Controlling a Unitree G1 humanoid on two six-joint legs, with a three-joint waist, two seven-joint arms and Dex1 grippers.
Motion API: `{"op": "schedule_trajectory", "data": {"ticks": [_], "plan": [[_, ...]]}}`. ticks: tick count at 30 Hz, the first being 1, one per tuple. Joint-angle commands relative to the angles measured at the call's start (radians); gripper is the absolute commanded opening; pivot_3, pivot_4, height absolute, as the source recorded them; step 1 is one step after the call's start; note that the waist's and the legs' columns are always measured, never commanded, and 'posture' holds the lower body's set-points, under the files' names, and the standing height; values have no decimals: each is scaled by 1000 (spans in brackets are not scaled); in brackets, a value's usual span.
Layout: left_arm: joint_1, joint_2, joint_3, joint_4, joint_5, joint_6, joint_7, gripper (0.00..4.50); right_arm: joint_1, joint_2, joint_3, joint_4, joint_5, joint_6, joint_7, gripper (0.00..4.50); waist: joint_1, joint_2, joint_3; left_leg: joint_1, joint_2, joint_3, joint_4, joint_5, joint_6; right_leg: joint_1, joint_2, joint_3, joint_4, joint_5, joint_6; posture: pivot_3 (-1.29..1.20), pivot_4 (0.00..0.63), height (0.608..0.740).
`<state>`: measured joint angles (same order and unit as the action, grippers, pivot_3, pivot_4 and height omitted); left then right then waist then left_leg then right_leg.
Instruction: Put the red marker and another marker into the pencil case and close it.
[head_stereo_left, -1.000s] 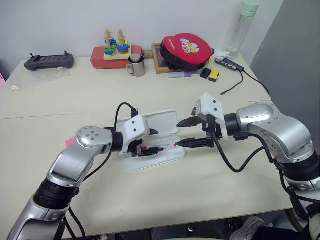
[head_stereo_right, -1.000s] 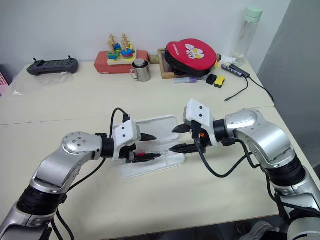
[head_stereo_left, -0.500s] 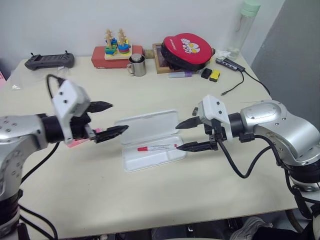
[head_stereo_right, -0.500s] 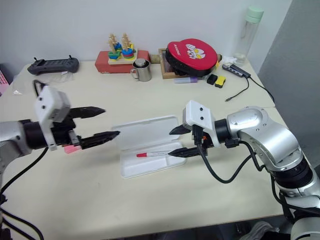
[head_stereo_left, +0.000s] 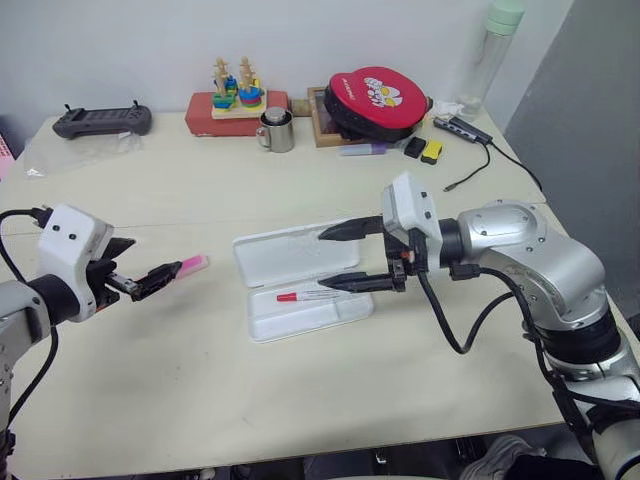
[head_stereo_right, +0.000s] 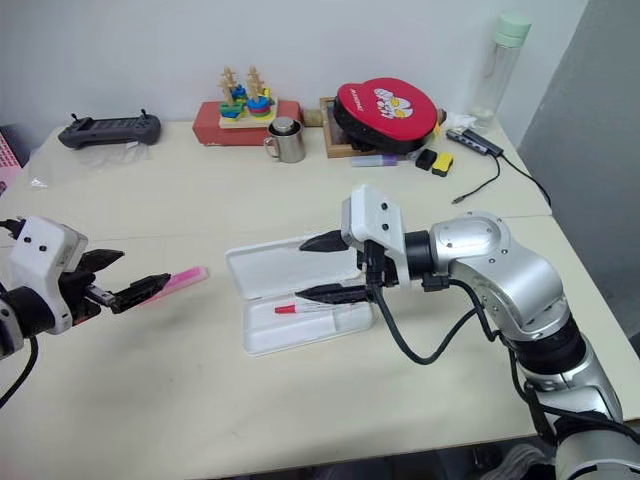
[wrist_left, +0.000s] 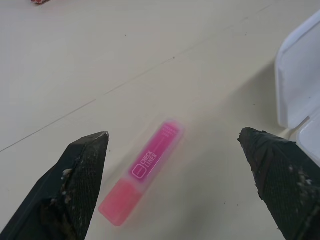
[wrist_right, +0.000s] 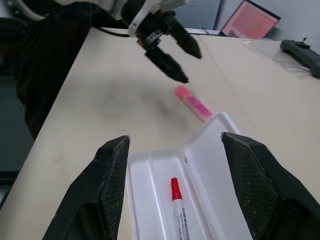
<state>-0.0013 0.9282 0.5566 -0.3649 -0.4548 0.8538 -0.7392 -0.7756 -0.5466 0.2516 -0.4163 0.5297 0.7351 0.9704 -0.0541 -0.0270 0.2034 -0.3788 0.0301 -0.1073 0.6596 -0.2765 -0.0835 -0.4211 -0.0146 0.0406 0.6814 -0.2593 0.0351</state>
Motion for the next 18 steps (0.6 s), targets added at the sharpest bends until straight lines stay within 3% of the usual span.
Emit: {"op": "schedule_trajectory", "data": {"ticks": [1, 7, 18], "plan": [[-5, 11, -14, 91, 31, -78, -17, 4455, -25, 0, -34, -17, 9, 9, -21, 3060, 0, 0, 0, 0, 0, 0, 0, 0, 0, 0, 0, 0, 0, 0, 0, 0, 150, 740], [-56, 36, -113, 261, 83, -195, -65, 4455, -26, -5, -32, -17, 5, 16, -25, 3060, 1, 0, 0, 0, 0, 0, 0, 0, 0, 0, 0, 0, 0, 0, 0, 0, 150, 740], [-443, 26, -450, 855, 258, -460, -260, 4455, -30, -28, -28, -3, 2, 20, -18, 3060, 3, 0, 0, -1, 0, 0, 0, 0, 0, -1, 0, 0, 0, 1, 0, 0, 150, 740]]}}
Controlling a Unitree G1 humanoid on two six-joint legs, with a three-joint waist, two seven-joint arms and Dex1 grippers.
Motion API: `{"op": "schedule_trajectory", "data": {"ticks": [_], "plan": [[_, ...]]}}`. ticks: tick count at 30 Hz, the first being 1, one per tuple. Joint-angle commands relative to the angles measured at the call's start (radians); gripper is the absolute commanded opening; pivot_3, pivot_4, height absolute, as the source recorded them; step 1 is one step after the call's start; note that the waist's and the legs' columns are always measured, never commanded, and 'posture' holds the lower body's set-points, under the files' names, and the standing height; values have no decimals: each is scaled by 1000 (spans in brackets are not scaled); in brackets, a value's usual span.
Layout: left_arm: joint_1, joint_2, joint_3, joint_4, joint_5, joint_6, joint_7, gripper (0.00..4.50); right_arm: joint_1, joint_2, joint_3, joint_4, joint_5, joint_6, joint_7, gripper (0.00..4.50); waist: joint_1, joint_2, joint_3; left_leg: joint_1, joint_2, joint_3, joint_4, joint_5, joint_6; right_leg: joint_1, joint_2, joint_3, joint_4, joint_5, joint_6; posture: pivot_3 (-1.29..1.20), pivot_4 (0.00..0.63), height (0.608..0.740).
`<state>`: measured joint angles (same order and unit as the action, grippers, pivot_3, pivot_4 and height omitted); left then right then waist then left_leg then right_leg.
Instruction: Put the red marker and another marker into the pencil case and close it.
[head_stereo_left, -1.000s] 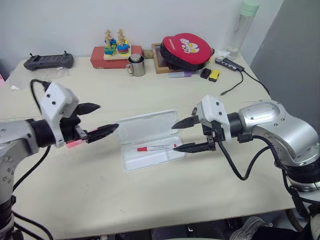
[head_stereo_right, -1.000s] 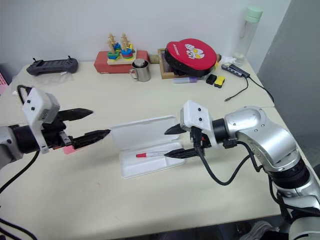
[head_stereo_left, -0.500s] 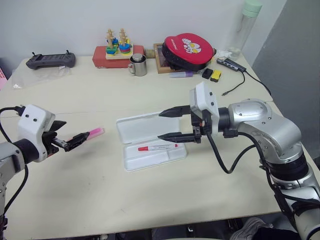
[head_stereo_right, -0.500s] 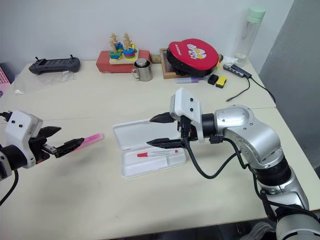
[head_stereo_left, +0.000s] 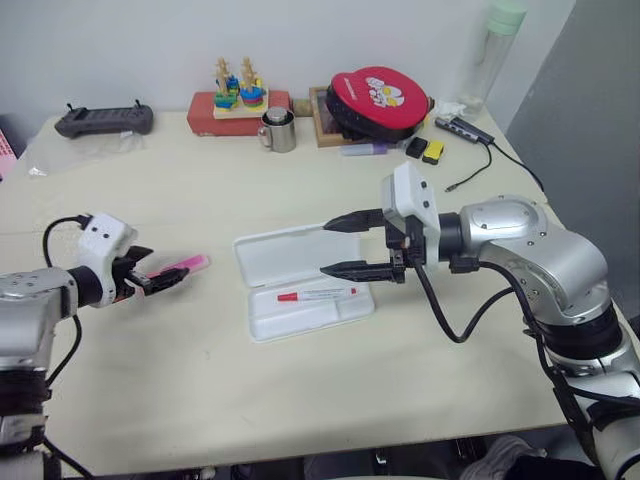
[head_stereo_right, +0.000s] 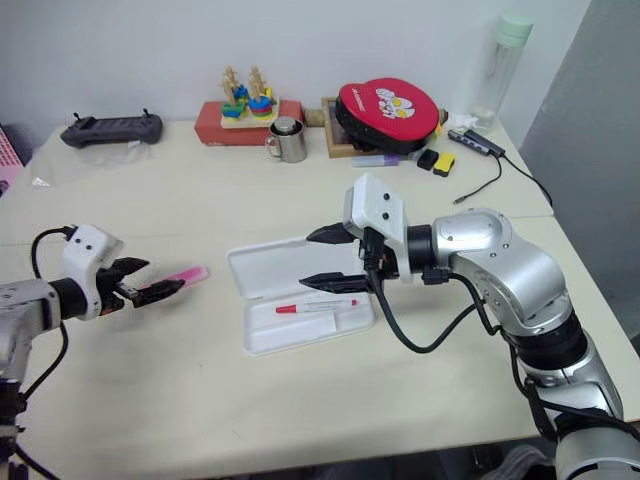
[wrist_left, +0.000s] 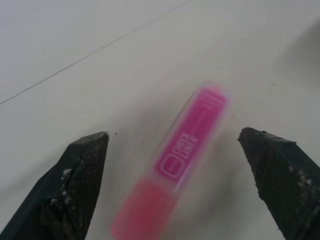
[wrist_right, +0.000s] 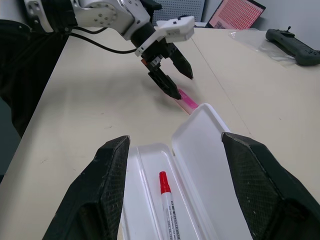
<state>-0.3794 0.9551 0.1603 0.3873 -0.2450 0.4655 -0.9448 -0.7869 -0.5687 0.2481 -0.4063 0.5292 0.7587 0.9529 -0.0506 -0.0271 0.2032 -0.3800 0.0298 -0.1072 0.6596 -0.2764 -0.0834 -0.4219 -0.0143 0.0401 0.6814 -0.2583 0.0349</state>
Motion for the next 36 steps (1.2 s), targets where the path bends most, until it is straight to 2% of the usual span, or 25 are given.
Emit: {"op": "schedule_trajectory", "data": {"ticks": [1, 9, 12, 21, 26, 32, 36], "plan": [[-95, -9, -80, 146, 62, -86, -74, 4455, -18, -7, -24, -14, 2, -3, 0, 3060, -1, 0, 0, 0, 0, 0, 0, 0, 0, 0, 0, 0, 0, 0, 0, 0, 150, 740], [-205, -46, -164, 340, 155, -180, -98, 4455, -19, -17, -26, -20, 4, 9, -2, 3060, 3, 1, -1, 0, 0, -1, 0, 0, 0, 0, 0, -1, 1, 0, 0, 0, 150, 740], [-216, -43, -167, 365, 160, -186, -119, 4025, -19, -21, -27, -23, 4, 15, -3, 3060, 3, 1, -1, 1, 0, -1, 1, 0, 1, 1, 0, 0, 1, 0, 0, 0, 150, 740], [-162, -5, -145, 328, 142, -184, -174, 2086, -21, -25, -19, -19, 2, 16, 2, 3060, -14, 2, -1, 3, 0, 1, 0, 5, 8, 1, 1, 1, 1, 5, 3, 0, 150, 740], [-152, -4, -129, 312, 141, -167, -174, 1221, -23, -26, -15, -13, -1, 10, 9, 3060, -17, 2, -1, 3, 0, 1, 0, 5, 8, 1, 1, 2, 1, 5, 3, 0, 150, 740], [-144, 5, -112, 289, 141, -166, -160, 1178, -21, -29, -13, -13, -4, 7, 15, 3060, -18, 2, -1, 3, 0, 1, 0, 5, 8, 1, 1, 2, 1, 6, 3, 0, 150, 740], [-125, 20, -66, 194, 114, -142, -129, 1178, -19, -32, -14, -15, -5, 7, 16, 3060, -18, 2, -1, 2, 0, 1, 0, 5, 8, 1, 1, 2, 1, 6, 3, 0, 150, 740]]}}
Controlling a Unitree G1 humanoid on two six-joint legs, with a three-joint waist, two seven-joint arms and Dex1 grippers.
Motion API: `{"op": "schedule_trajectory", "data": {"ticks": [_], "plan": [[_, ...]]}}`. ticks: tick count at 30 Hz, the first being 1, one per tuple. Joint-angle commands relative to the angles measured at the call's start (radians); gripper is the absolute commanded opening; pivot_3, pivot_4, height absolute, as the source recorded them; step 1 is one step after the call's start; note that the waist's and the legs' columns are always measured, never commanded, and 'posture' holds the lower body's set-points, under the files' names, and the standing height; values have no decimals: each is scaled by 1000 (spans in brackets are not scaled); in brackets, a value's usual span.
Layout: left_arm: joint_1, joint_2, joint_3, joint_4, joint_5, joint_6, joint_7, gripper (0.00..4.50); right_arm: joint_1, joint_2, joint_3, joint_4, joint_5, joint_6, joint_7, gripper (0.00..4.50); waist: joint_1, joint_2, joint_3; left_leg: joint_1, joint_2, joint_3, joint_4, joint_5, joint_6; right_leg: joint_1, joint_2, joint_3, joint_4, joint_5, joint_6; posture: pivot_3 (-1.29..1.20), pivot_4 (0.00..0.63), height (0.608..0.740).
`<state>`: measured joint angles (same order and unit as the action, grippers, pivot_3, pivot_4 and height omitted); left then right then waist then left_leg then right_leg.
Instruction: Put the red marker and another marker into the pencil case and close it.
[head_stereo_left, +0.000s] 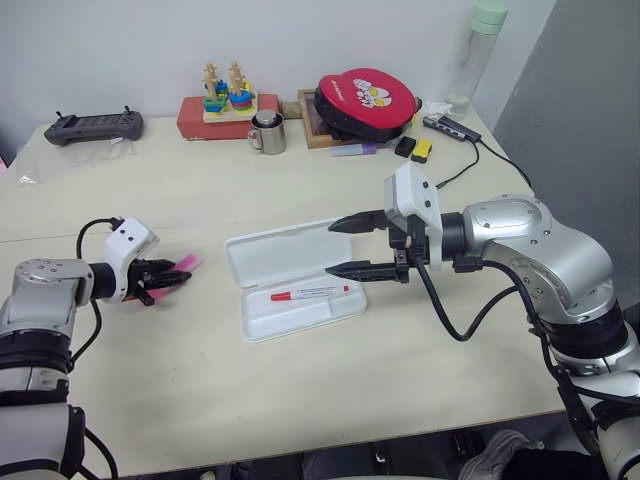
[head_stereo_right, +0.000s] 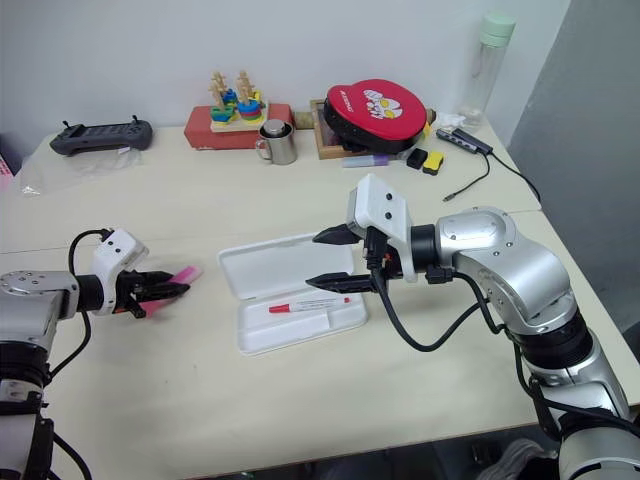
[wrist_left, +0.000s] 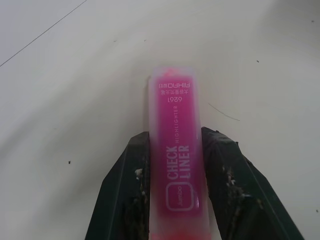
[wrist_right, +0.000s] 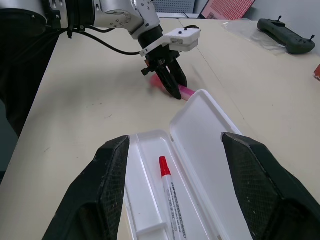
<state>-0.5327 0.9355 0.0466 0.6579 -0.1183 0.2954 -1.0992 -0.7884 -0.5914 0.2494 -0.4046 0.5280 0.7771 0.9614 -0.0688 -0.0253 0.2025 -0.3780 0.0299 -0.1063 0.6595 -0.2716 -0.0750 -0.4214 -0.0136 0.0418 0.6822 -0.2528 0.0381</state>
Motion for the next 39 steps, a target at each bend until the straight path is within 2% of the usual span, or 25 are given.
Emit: {"op": "schedule_trajectory", "data": {"ticks": [1, 9, 15, 20, 23, 27, 29, 34, 39], "plan": [[39, 43, 57, -106, -21, 37, 26, 1178, -16, -10, -15, -17, -4, -11, 7, 3060, 0, 0, 0, 0, 0, 0, 0, 0, 0, 0, 0, 0, 0, 0, 0, 0, 150, 740], [174, 80, 198, -464, -121, 201, 54, 1178, -9, -20, -15, -23, 1, -11, 10, 3060, 10, 0, 0, -4, 0, 0, 0, 0, 0, -2, -1, -1, -2, 1, -1, 0, 150, 740], [342, 183, 380, -841, -285, 377, -53, 1178, -1, -34, -9, -14, -10, -31, 27, 3060, 10, 0, 1, -4, 0, 0, -1, 0, 0, -3, -1, -1, -3, 0, -1, 0, 150, 740], [356, 216, 434, -995, -398, 487, -61, 1178, 5, -35, -7, -9, -17, -39, 34, 3060, 12, 1, 2, -3, 0, 0, -1, 0, 0, -2, -1, -1, -2, -1, 1, 0, 150, 740], [339, 197, 391, -1147, -497, 547, -40, 1178, 9, -34, -3, -5, -25, -47, 37, 3060, 12, 1, 2, -3, 0, 0, 0, 0, 0, -2, -1, 0, -3, -1, 1, 0, 150, 740], [372, 136, 270, -1262, -474, 484, 15, 1178, 10, -29, -3, -4, -32, -47, 40, 3060, 12, 2, 2, -3, 0, 2, 0, 0, 0, -1, -1, 1, -3, -1, 2, 0, 150, 740], [345, 79, 204, -1259, -427, 424, 75, 1178, 10, -28, -3, -5, -34, -45, 41, 3060, 12, 2, 2, -3, 0, 1, -1, 0, 0, -2, 0, 1, -3, -1, 1, 0, 150, 740], [287, -11, -68, -1232, -221, 300, 181, 1178, 10, -37, -3, -6, -40, -41, 46, 3060, 15, 2, 2, -2, 0, 1, 0, 0, 0, 0, 0, 1, -3, 0, 0, 0, 150, 740], [261, -73, -186, -1186, -112, 241, 240, 1178, 16, -41, -6, -13, -38, -33, 42, 3060, 16, 2, 2, -3, -1, 1, 0, 0, 0, -1, 0, 1, -3, 1, 1, 0, 150, 740]]}}
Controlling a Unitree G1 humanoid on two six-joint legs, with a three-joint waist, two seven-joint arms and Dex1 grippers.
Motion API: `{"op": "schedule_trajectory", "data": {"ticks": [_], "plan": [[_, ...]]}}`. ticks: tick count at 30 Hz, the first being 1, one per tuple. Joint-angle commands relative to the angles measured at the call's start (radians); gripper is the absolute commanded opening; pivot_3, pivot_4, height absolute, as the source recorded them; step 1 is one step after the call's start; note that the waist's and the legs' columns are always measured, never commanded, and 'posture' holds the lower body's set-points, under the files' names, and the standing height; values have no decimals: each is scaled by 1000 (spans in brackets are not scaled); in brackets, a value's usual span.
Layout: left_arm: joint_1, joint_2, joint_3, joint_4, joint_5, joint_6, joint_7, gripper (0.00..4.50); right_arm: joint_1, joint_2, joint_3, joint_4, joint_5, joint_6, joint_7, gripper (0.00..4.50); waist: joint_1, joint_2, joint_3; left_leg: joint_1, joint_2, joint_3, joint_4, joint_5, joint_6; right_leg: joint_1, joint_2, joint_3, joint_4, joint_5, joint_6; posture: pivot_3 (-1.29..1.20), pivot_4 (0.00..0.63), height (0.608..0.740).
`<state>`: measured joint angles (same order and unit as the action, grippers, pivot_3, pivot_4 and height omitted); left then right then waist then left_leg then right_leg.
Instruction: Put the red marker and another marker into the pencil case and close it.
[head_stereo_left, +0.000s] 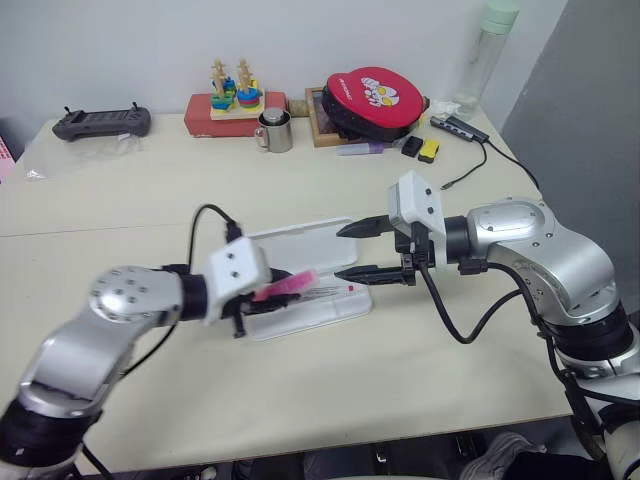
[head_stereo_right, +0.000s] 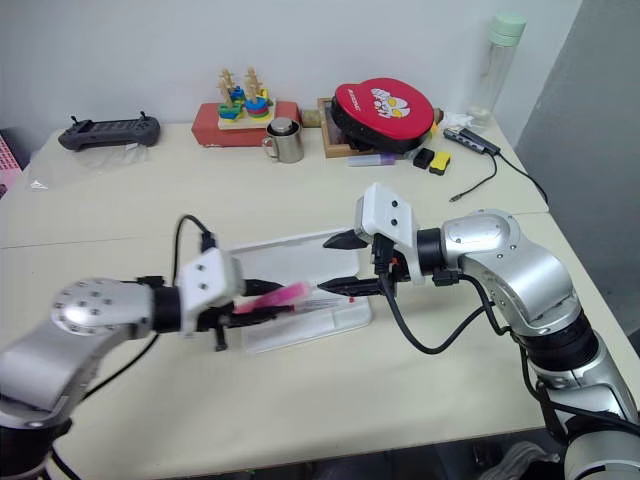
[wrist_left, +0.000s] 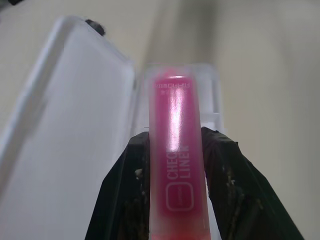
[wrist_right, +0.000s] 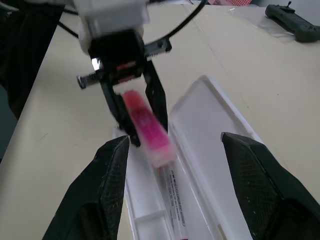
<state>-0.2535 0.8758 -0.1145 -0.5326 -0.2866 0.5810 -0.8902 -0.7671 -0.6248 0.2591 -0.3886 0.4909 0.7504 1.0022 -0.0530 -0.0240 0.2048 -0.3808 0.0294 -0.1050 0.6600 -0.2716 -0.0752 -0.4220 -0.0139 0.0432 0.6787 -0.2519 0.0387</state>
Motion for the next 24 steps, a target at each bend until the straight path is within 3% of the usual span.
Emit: {"op": "schedule_trajectory", "data": {"ticks": [1, 24], "plan": [[-19, -25, -37, 4, 60, -42, 36, 1178, -4, -9, -16, -30, 0, -5, 0, 3060, -1, 0, 0, 0, 0, 0, 0, 0, 0, 0, 0, 0, 0, 0, 0, 0, 150, 740], [43, -92, -124, 80, 152, -86, 51, 1178, 4, -10, -19, -31, 0, -7, -6, 3060, 2, 0, 0, 0, 0, 0, 0, 0, 0, 0, 0, 0, 0, 0, 0, 0, 150, 740]]}}
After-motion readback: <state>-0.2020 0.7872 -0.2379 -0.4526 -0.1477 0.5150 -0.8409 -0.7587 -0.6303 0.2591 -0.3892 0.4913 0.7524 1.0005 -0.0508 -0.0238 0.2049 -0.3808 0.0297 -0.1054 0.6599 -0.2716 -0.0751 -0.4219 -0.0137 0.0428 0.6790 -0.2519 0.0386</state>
